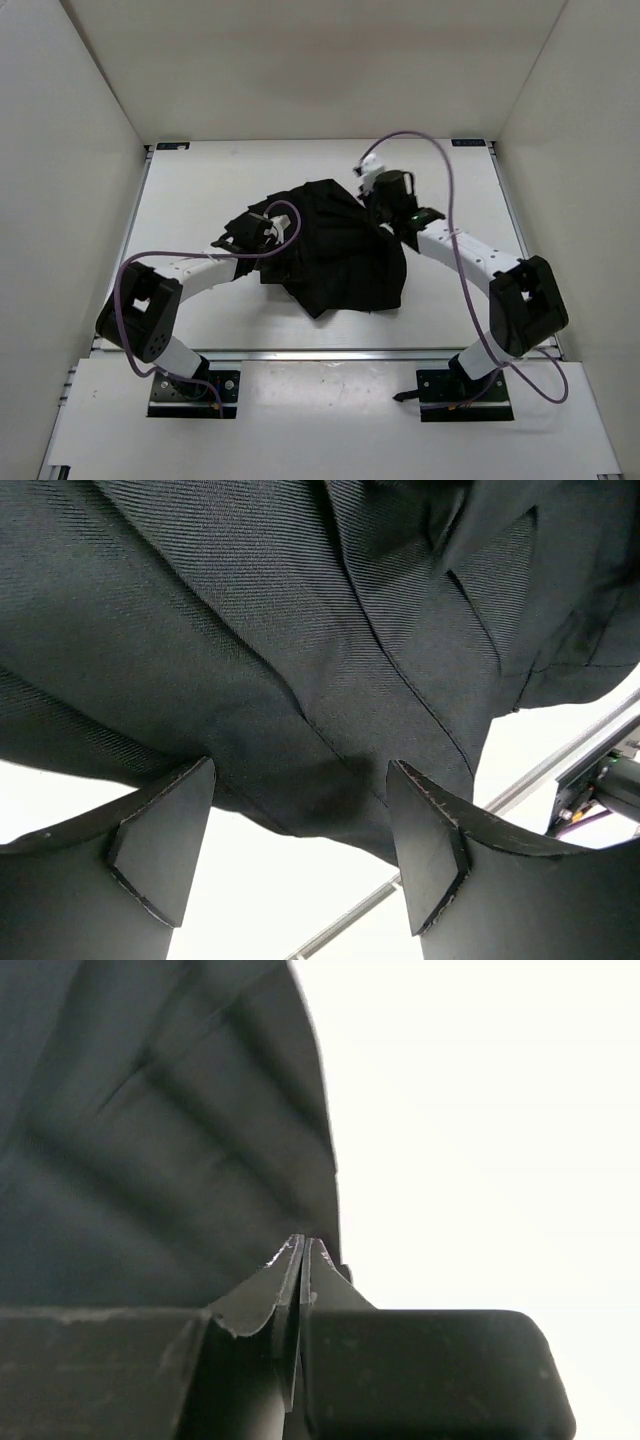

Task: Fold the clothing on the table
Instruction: Flatten the skirt out

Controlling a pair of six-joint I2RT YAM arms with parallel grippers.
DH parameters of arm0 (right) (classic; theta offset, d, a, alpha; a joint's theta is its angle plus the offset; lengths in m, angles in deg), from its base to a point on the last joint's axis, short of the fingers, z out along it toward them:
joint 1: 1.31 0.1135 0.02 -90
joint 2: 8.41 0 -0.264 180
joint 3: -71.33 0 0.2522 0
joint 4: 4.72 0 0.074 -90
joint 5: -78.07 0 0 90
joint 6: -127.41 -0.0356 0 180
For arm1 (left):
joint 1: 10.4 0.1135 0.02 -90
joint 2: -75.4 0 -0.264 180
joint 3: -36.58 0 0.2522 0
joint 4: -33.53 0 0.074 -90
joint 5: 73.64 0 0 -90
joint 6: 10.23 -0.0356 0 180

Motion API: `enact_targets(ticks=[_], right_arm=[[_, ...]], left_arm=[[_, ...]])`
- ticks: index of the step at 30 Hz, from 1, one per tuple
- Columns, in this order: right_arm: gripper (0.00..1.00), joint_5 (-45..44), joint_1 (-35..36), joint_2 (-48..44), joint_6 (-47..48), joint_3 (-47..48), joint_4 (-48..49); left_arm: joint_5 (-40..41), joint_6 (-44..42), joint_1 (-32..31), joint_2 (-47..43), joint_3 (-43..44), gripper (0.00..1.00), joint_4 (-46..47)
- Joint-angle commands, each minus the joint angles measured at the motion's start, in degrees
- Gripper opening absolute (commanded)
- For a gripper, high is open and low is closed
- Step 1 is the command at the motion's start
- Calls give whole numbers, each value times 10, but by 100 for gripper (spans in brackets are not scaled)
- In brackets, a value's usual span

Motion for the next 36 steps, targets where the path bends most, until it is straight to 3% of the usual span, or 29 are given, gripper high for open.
enact_targets(ticks=[1, 5, 7, 9, 12, 14, 19, 22, 27, 30, 33, 34, 36], right_arm=[[0, 45, -93, -30, -103, 33, 14], [2, 141, -191, -34, -131, 11, -1], [26, 208, -186, -45, -85, -13, -7], [71, 243, -175, -73, -59, -45, 5], [92, 296, -146, -102, -39, -71, 7], [93, 300, -118, -114, -29, -82, 6], [93, 238, -27, -126, 33, -90, -1], [89, 232, -11, -104, 56, -76, -6], [79, 217, 7, -42, 101, -47, -26], [70, 210, 18, -13, 103, -43, -10], [59, 227, 15, 12, 97, -32, -3], [50, 232, 13, 15, 90, -31, 0], [17, 233, 7, 23, 78, -27, 8]], left_arm=[[-2, -18, -8, 14, 29, 80, -18], [-1, -20, -6, 17, 29, 80, -19], [-6, -19, 2, 16, 29, 82, -18], [-5, -21, -3, 21, 32, 82, -18], [-20, -23, -2, 29, 33, 83, -18], [-19, -21, 0, 29, 29, 83, -15], [-1, -30, -6, 51, 47, 79, -32], [48, -35, -28, 72, 74, 71, -77], [77, -29, -32, 99, 86, 35, -115], [69, -24, -21, 106, 80, 7, -113], [76, -21, -19, 110, 77, 0, -116], [75, -22, -22, 111, 77, 0, -119], [77, -25, -22, 113, 76, 0, -127]])
